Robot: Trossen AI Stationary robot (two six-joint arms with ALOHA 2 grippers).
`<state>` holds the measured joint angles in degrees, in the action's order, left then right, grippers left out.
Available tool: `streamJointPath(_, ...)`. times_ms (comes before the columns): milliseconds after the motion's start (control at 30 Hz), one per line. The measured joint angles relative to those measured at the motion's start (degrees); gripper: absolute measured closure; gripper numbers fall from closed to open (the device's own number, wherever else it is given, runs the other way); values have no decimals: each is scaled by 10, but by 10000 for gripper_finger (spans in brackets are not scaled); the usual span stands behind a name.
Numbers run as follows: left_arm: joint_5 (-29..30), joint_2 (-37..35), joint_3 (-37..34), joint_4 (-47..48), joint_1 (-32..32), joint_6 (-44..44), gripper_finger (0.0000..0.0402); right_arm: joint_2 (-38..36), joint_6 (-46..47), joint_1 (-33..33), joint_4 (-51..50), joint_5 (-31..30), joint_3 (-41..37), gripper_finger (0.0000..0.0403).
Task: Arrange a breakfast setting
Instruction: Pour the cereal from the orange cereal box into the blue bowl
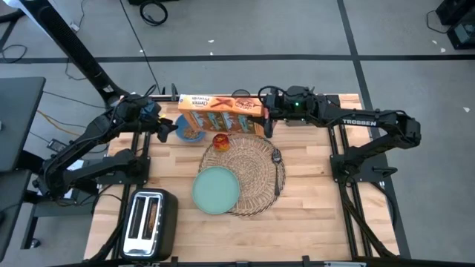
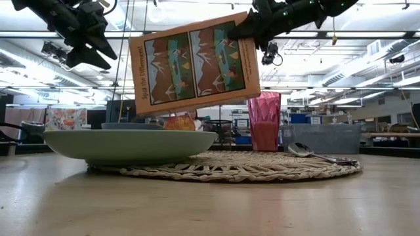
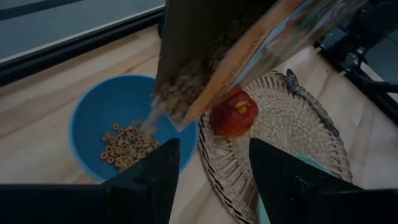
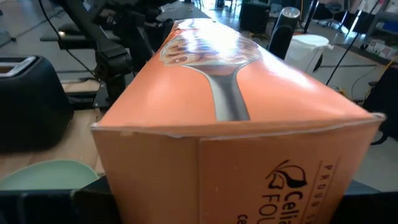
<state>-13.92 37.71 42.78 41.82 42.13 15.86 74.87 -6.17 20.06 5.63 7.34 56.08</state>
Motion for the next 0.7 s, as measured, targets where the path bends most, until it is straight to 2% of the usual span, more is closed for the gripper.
streamJointPath(700, -69, 0, 0, -42, 0, 29, 203, 21, -47, -4, -14, 22, 10, 156)
